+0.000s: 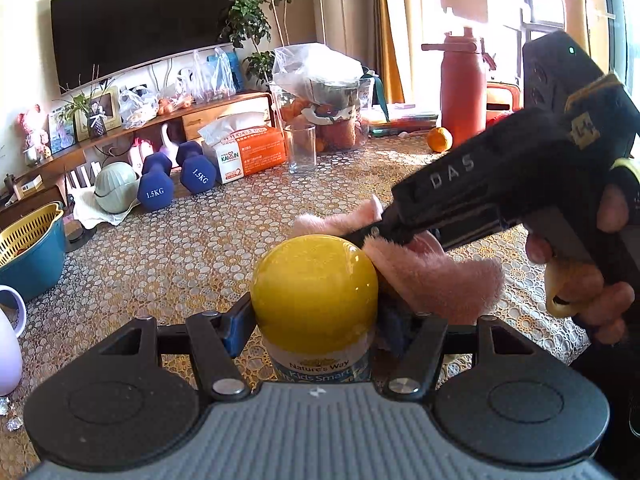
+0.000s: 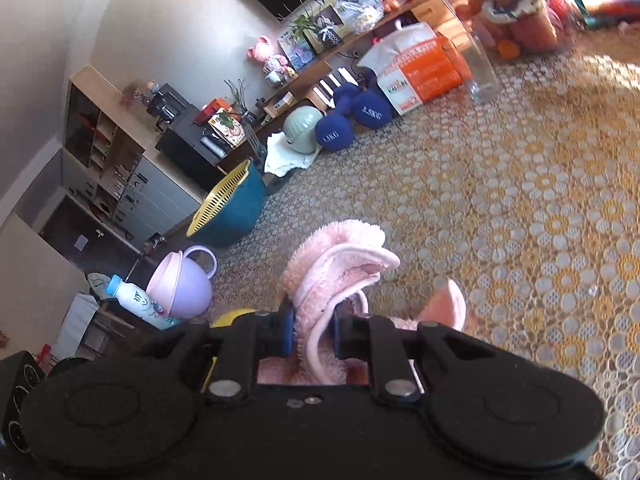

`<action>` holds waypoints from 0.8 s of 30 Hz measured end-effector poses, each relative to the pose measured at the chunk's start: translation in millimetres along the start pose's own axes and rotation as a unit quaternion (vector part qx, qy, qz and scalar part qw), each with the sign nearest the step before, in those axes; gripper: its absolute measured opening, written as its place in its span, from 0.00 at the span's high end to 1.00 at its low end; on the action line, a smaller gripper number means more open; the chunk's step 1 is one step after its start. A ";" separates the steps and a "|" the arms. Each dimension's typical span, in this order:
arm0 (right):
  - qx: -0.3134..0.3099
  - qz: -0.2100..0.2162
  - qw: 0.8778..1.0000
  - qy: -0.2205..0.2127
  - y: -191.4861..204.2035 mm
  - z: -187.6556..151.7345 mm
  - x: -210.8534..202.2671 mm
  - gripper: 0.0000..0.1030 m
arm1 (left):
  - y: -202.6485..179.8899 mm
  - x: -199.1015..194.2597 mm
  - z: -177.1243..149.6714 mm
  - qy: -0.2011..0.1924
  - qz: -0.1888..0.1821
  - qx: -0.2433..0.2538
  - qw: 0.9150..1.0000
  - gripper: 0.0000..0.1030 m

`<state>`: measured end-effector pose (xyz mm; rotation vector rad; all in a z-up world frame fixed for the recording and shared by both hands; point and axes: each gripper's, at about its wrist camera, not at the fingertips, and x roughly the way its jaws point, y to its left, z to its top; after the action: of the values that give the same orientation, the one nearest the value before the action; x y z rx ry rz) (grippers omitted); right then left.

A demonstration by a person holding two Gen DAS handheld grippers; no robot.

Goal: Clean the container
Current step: 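Wipe the pink towel over the jar lid with the right gripper, then rub the towel across the jar lid again with the right gripper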

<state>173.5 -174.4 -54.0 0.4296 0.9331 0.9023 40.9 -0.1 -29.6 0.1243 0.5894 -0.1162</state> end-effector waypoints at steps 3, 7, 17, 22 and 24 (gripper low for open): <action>0.002 -0.017 1.000 0.018 -5.7 -12.0 4.6 0.84 | 0.9 0.3 0.3 0.000 0.001 0.001 1.000 0.38; -0.028 -0.033 0.999 0.029 -3.0 -19.5 -0.9 0.85 | 0.7 0.1 0.9 0.002 0.003 0.002 1.000 0.38; -0.218 -0.106 0.968 -0.069 57.3 -6.7 -73.4 0.85 | -13.7 2.6 4.6 0.008 0.014 0.035 0.999 0.38; -0.261 -0.046 0.961 -0.079 85.7 -9.4 -91.6 0.85 | -22.8 7.9 9.2 0.010 0.016 0.054 0.998 0.38; -0.268 -0.021 0.961 -0.065 94.5 -11.7 -86.4 0.85 | -26.5 10.3 10.7 0.011 0.016 0.060 0.998 0.38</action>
<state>94.6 -191.5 46.1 0.0022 0.5422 1.0300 51.3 -28.6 -28.7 0.2515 0.6014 -0.1188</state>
